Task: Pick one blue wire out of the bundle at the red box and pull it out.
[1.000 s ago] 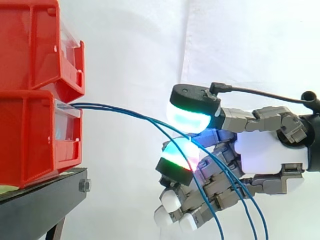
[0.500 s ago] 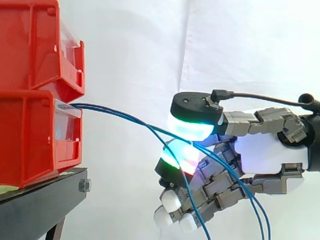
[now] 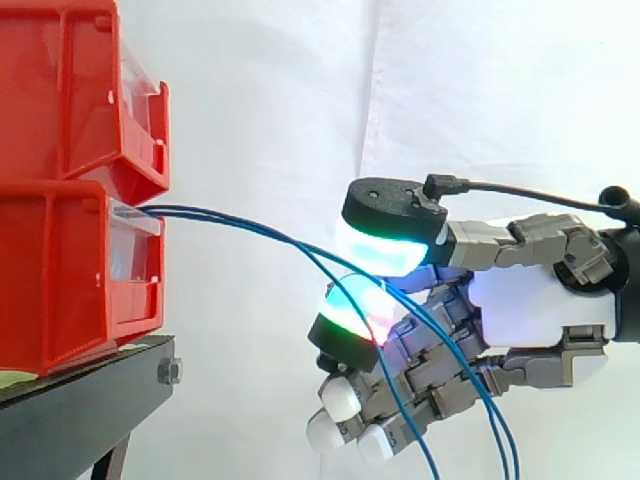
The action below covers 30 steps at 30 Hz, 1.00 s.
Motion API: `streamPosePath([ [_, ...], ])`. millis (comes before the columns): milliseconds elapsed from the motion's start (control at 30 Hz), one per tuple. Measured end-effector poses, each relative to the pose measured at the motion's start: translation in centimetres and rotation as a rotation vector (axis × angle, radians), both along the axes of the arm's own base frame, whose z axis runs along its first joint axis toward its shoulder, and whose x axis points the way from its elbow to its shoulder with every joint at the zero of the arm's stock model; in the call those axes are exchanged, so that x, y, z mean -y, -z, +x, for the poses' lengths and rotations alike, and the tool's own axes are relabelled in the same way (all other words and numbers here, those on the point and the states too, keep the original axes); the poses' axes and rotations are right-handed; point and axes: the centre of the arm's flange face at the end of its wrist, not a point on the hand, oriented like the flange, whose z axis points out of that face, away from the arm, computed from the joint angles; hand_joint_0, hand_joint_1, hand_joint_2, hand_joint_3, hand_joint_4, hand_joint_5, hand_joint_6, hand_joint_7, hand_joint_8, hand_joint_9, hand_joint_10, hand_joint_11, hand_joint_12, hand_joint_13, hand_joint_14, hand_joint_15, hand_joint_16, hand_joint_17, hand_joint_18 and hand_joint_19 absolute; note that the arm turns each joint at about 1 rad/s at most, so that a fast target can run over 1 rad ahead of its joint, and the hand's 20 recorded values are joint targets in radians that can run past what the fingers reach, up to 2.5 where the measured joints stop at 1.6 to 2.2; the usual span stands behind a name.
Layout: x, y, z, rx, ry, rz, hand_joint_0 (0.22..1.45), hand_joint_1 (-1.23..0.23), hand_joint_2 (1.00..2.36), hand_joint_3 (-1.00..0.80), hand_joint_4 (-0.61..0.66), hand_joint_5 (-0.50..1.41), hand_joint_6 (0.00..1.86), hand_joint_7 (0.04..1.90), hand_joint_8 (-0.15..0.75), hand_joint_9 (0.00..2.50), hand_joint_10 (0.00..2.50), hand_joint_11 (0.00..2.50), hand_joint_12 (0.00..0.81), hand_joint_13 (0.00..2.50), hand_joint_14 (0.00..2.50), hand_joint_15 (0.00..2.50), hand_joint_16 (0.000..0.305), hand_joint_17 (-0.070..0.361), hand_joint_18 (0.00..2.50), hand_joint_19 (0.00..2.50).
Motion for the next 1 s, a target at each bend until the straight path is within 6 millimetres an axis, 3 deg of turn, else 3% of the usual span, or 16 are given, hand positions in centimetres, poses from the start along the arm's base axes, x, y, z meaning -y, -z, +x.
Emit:
streamPosePath([
  [267, 0.0, -0.01, 0.0, 0.002, 0.0, 0.007, 0.49, -0.61, 1.0, -0.44, 0.28, -0.12, 0.64, 1.25, 0.305, 0.9, 0.02, 0.62, 0.411, 0.55, 0.01, 0.26, 0.065, 0.147, 0.45, 0.47],
  [633, 0.01, -0.02, 0.01, 0.003, 0.001, 0.007, 0.47, -0.58, 1.0, -0.5, 0.29, -0.13, 0.64, 1.24, 0.308, 0.88, 0.02, 0.61, 0.424, 0.55, 0.01, 0.26, 0.068, 0.154, 0.45, 0.46],
  [1000, 0.0, -0.03, 0.02, 0.003, 0.0, 0.008, 0.58, -0.74, 1.02, -0.2, 0.25, -0.15, 0.77, 1.13, 0.28, 0.86, 0.02, 0.64, 0.38, 0.53, 0.01, 0.26, 0.06, 0.135, 0.41, 0.45],
])
